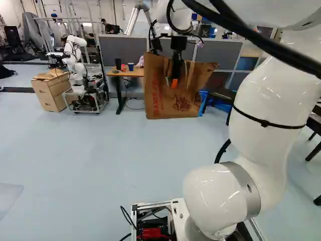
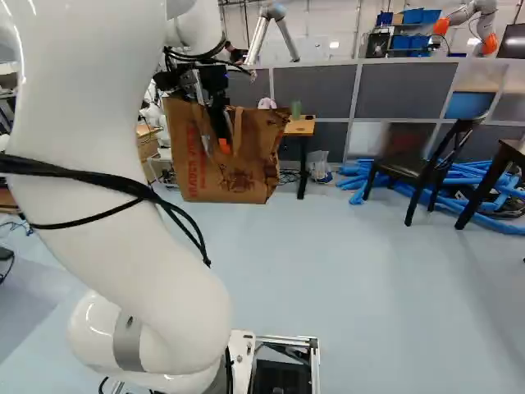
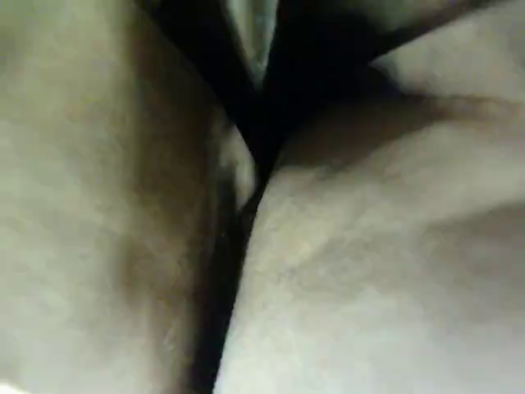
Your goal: Pick up the bag on the ground and place it on the table
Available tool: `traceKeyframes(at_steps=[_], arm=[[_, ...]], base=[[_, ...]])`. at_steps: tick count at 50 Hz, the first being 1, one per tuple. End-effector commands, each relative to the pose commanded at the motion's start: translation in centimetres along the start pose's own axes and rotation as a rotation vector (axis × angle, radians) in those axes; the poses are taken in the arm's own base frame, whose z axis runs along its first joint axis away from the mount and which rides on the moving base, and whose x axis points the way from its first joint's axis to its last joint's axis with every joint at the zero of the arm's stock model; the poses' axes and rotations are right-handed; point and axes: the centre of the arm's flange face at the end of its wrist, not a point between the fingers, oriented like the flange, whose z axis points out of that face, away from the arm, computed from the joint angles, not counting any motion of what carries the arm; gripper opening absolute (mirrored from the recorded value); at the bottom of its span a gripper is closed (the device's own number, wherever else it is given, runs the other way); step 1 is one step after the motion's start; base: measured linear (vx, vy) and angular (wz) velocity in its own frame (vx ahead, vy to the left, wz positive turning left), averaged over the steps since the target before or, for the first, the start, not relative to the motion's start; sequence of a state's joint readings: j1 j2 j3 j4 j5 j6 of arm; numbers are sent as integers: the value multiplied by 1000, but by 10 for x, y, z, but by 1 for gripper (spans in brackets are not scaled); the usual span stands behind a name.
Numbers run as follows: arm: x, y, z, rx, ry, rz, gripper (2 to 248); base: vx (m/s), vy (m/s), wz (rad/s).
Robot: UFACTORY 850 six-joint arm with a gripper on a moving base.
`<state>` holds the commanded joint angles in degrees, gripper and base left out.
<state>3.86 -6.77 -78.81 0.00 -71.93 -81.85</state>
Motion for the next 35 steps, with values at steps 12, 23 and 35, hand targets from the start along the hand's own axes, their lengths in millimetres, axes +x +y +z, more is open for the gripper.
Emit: traceKeyframes(at_steps=[12,23,35], arm=[[0,0,0,0,0,0,18],[0,0,0,0,0,0,18],[0,0,0,0,0,0,18]], base=[[140,0,-4],[154,0,-5],[154,0,-10]])
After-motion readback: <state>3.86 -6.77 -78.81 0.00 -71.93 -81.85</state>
